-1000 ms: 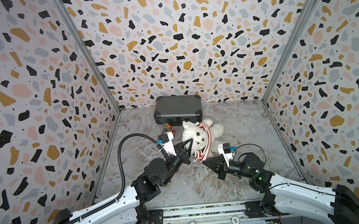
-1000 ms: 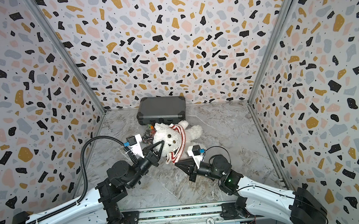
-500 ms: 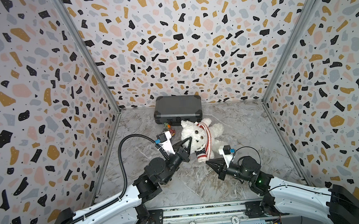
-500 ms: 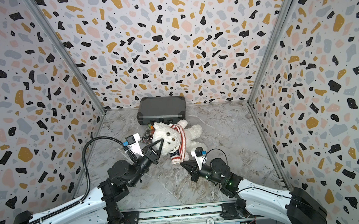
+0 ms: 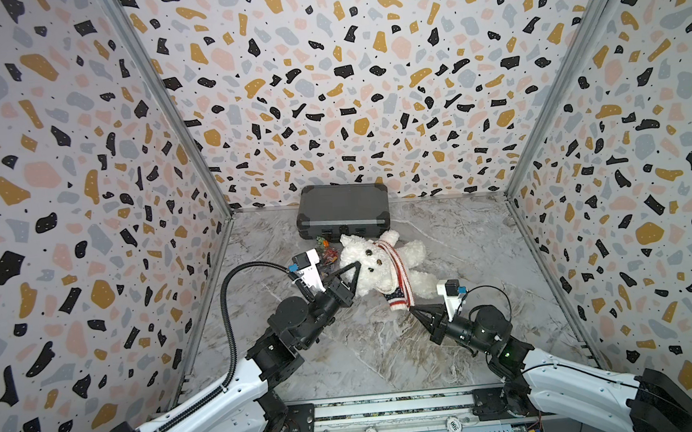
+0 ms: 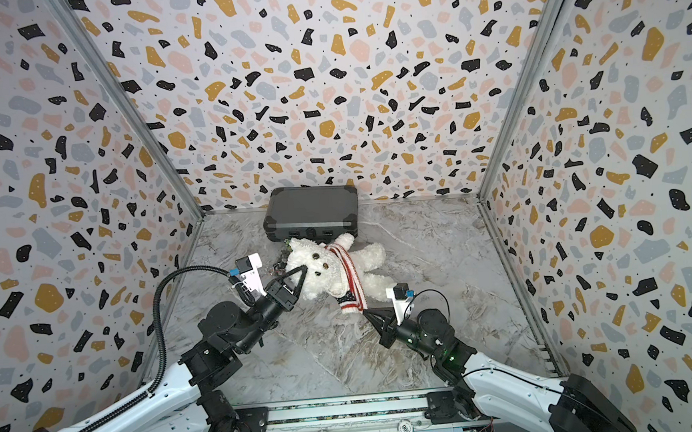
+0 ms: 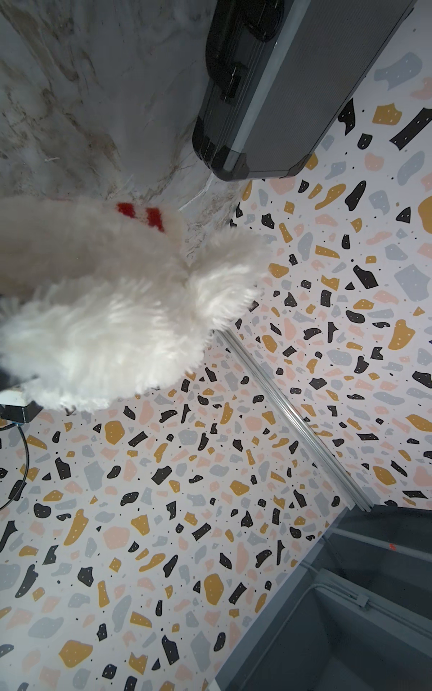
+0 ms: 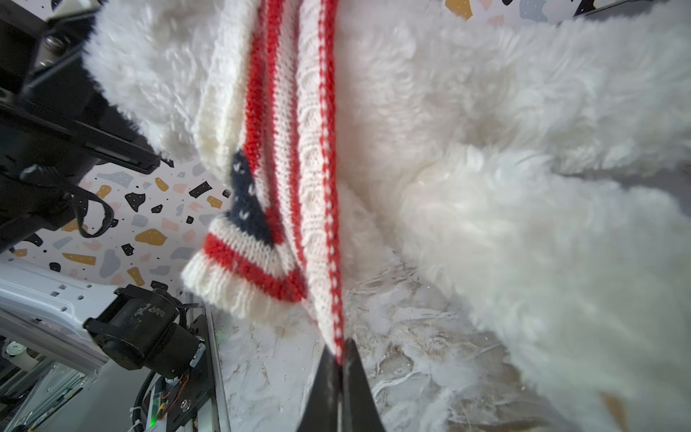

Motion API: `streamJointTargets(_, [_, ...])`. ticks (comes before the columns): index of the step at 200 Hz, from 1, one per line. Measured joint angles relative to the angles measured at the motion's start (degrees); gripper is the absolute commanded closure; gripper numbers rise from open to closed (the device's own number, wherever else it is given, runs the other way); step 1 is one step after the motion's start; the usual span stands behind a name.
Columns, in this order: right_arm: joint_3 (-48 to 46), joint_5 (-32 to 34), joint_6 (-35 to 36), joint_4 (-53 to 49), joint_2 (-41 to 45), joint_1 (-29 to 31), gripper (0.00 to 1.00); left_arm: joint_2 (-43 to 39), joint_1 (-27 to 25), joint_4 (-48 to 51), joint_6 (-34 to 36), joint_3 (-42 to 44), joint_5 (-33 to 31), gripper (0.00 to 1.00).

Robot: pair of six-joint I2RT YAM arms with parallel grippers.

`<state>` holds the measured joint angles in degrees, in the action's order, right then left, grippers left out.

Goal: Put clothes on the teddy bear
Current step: 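Pull the sweater edge down toward the table with the right gripper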

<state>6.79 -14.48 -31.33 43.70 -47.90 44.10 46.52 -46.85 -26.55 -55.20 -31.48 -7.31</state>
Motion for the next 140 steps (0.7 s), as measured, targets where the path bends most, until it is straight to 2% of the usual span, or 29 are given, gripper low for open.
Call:
streamJointTargets(60, [-0.4,0.3,-0.8,-3.0,3.4,-2.3,1.00,-0.7,5.2,4.7,-1.2,-0.5,7.2,1.00])
streamJointTargets(100, [-0.9,-1.0,-2.7,-4.0,1.7,-7.2,1.00,-0.5,6.3,6.0,-1.4,-2.0,11.9,1.00])
streamJointTargets(140, [0.1,-2.0,-3.0,-5.7,-0.1,-7.8,1.00,0.6,6.7,7.8,-0.8,-3.7,15.2,1.00])
